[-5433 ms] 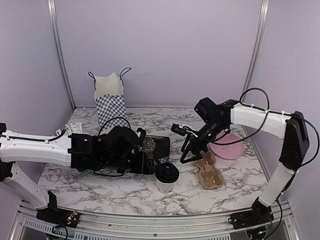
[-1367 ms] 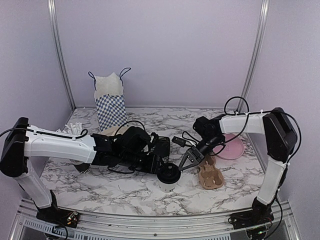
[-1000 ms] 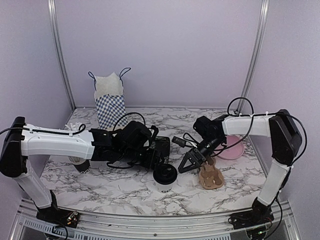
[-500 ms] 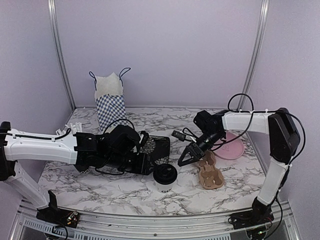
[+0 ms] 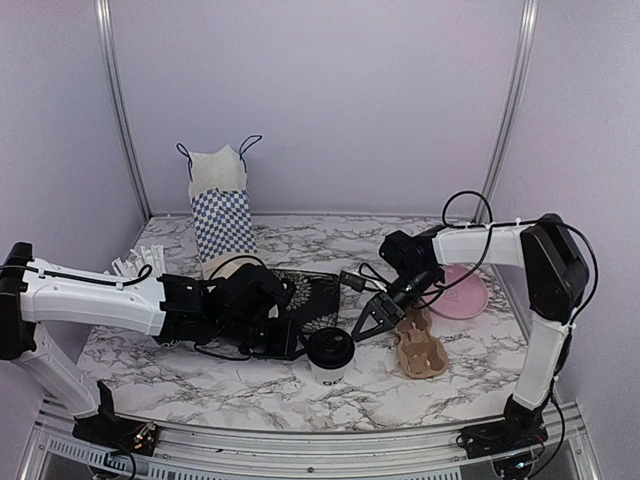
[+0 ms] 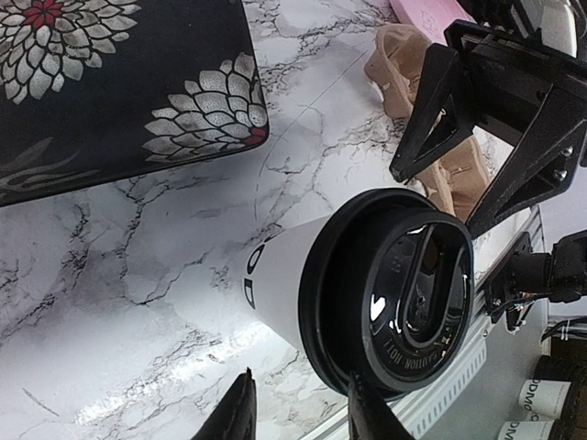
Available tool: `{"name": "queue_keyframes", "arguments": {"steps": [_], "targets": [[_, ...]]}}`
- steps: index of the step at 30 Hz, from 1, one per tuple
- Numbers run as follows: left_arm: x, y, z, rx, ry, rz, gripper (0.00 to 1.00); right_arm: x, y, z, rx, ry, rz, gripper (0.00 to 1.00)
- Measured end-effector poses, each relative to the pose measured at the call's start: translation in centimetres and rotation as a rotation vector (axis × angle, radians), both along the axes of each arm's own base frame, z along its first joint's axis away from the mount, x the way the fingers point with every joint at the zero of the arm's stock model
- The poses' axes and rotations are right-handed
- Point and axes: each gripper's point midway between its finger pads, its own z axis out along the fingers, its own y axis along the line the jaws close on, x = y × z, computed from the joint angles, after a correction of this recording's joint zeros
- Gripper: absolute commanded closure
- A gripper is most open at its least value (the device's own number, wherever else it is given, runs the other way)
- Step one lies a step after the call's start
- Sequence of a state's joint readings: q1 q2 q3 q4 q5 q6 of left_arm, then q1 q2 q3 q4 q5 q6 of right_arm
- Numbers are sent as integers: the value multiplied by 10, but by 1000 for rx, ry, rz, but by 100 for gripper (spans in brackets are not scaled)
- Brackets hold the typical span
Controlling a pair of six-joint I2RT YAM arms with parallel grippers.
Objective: Pack the takeout coffee
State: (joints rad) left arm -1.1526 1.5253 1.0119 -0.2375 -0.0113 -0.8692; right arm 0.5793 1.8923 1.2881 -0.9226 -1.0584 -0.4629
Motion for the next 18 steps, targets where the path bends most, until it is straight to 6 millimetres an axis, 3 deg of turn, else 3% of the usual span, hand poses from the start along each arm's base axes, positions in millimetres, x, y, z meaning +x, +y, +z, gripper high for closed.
{"name": "queue_keyframes", "arguments": {"steps": [12, 18], "targets": [[6, 1, -7, -20, 13, 12, 65, -12, 7, -6, -7, 47, 34, 50], [10, -1, -13, -22, 26, 18, 68, -16, 8, -10, -58, 75, 21, 56]]}}
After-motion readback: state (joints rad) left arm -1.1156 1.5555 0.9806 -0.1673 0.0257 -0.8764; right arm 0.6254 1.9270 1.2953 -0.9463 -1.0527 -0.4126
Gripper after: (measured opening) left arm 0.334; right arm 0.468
